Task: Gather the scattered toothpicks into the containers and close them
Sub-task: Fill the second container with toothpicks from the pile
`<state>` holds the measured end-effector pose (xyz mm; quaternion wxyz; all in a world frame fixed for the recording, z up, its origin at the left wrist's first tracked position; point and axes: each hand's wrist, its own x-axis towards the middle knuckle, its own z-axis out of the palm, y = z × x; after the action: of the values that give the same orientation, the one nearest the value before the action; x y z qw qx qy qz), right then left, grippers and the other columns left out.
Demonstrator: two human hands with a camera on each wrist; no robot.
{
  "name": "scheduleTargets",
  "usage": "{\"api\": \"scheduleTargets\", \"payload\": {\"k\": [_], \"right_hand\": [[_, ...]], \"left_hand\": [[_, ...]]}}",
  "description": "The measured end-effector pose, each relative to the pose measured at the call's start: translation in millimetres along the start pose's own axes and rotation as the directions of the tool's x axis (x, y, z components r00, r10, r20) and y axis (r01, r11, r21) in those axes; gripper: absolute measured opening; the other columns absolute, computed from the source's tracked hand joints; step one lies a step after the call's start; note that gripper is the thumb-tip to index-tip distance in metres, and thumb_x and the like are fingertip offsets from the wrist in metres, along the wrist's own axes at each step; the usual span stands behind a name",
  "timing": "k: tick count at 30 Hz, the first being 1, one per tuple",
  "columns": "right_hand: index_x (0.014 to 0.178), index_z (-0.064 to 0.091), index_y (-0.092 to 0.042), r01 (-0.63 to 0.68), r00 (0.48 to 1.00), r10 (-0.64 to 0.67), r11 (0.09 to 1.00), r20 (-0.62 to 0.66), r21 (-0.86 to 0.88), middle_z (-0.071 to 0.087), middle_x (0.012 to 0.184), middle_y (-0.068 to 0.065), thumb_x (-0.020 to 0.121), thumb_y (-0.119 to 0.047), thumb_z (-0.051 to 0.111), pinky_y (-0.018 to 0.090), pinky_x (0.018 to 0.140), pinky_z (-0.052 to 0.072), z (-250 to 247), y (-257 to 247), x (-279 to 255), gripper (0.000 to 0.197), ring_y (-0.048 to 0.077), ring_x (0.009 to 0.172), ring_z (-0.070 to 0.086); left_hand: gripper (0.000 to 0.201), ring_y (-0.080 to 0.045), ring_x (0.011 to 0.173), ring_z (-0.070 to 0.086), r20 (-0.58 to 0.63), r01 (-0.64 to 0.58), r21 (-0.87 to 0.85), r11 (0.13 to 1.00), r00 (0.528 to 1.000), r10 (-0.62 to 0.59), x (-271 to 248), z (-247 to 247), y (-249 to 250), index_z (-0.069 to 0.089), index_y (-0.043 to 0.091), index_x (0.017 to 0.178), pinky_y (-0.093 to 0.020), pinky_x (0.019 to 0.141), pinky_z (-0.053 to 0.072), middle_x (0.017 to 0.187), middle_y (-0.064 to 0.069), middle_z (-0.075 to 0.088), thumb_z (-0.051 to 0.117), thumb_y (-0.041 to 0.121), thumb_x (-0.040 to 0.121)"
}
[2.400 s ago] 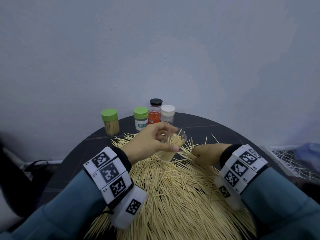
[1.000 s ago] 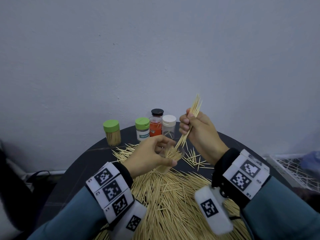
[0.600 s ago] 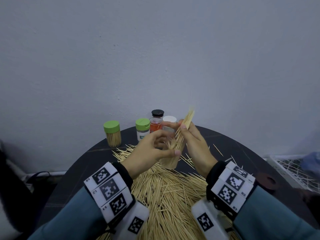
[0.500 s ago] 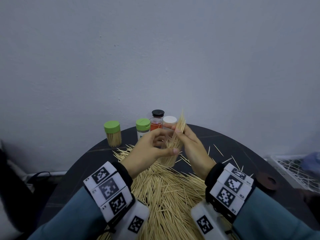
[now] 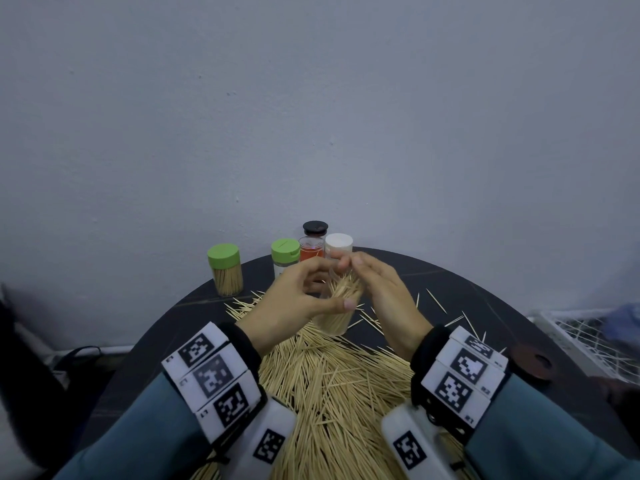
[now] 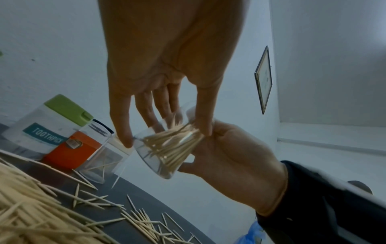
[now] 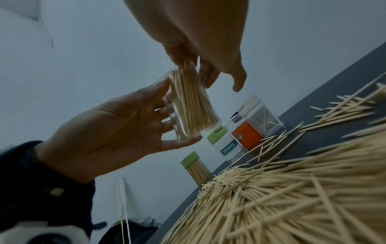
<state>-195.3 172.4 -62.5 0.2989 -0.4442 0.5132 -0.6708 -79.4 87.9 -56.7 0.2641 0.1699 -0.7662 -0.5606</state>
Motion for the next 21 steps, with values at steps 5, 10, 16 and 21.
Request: {"api": "scheduleTargets", "payload": {"k": [5,10,16,21], "right_hand": [[0.093,0.061,-0.011,0.015,1.0,-0.014,1.0,-0.012,0.005,0.065,0.113,0.003,0.097,-0.007,0.04,0.031,0.098,0.042,-6,-2,4,0.022,0.019,0.111,0.057],[0.109,0.053,-0.014,-0.098,0.995,0.098,0.994,-0.008,-0.056,0.06,0.117,0.005,0.089,0.0,0.054,0.026,0.093,0.045,-9,-2,7,0.025,0.016,0.109,0.056],[0.117,0.05,-0.011,-0.094,0.989,0.12,0.962,0.09,-0.255,0.06,0.106,-0.001,0.08,0.003,0.067,0.013,0.075,0.049,-8,2,1,0.043,0.006,0.094,0.058],[0.107,0.05,-0.013,-0.096,0.99,0.119,0.956,0.07,-0.277,0.06,0.097,-0.002,0.082,0.018,0.044,0.015,0.075,0.05,-7,0,0,0.04,0.009,0.091,0.06]], "left_hand": [[0.05,-0.008,0.103,0.061,-0.017,-0.018,0.086,0.996,1.0,0.019,1,-4,-2,0.061,0.019,0.116,-0.018,0.09,0.047,0.112,0.006,0.065,0.08,0.009,0.071],[0.053,-0.012,0.106,0.062,-0.059,-0.063,0.176,0.982,0.996,0.074,1,-8,-2,0.065,0.022,0.112,-0.035,0.099,0.048,0.111,0.004,0.068,0.085,0.011,0.065],[0.053,0.001,0.104,0.06,0.046,-0.136,0.3,0.944,0.991,0.128,-4,-2,1,0.068,0.024,0.109,-0.009,0.086,0.045,0.108,0.011,0.069,0.087,0.009,0.061],[0.053,0.006,0.104,0.059,0.08,-0.169,0.346,0.923,0.985,0.15,-6,3,3,0.069,0.024,0.11,-0.006,0.086,0.041,0.111,0.015,0.068,0.086,0.01,0.062]]}}
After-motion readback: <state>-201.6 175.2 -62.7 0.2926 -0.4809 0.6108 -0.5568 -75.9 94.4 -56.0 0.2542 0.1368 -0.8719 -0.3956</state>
